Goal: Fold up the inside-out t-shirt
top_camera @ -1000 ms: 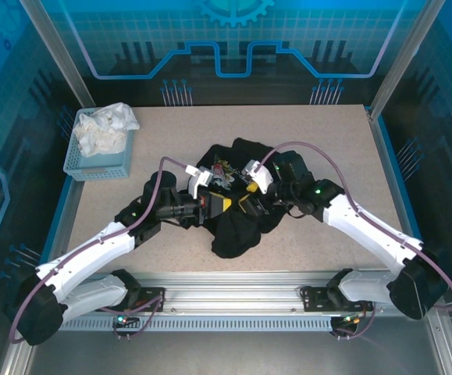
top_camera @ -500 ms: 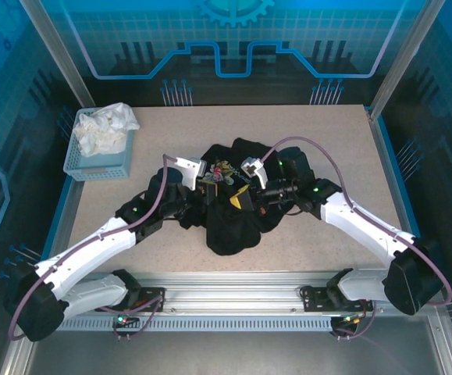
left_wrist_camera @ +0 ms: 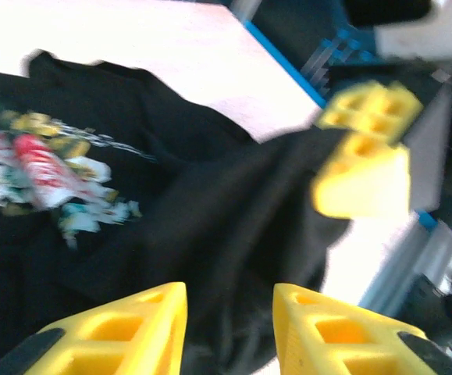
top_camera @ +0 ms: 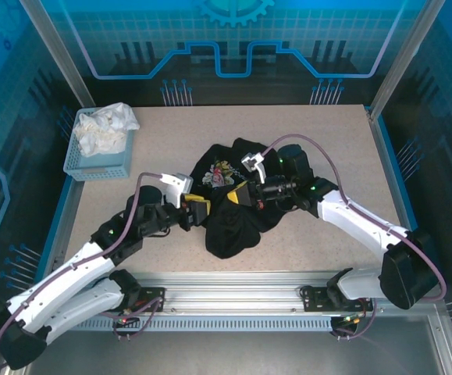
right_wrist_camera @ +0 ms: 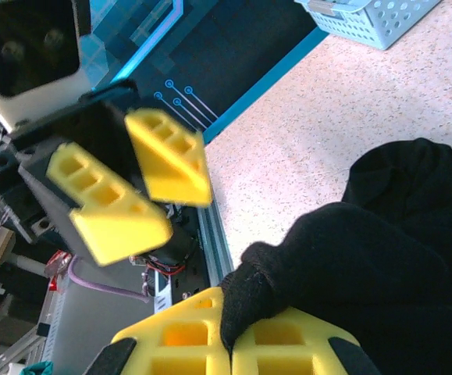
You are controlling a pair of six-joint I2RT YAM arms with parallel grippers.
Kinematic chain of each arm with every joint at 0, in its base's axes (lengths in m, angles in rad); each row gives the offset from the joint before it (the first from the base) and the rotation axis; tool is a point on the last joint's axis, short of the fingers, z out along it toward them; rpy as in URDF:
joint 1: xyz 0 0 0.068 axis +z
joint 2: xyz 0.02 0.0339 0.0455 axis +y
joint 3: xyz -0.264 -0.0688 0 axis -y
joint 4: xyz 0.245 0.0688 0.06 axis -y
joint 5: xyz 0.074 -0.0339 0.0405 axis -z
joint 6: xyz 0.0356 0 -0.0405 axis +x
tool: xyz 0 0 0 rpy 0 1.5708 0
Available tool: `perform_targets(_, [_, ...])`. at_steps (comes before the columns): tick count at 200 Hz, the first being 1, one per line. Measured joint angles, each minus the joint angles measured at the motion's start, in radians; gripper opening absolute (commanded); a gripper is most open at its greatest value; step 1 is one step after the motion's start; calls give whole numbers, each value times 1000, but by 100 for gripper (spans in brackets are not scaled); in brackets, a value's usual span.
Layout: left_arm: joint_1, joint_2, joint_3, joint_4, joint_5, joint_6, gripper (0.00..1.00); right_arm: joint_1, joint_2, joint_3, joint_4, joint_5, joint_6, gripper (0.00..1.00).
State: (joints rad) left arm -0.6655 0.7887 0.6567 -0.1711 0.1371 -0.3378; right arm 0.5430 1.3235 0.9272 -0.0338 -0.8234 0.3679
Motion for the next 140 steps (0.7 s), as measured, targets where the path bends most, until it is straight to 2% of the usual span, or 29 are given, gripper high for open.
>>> perform_targets(31, [-13,95,-1,23,111,8,34,-10,3,0,2,0,14,0])
perform_targets(112, [-14,217,22,65,130,53,26,-17,3,-6,0,3,17,0])
perform_targets(125, [-14,226,24,76,130,53,21,-19,3,-11,-2,4,16,0])
perform_targets(140, [-14,236,29,90,130,58,9,-23,3,-15,-3,5,13,0])
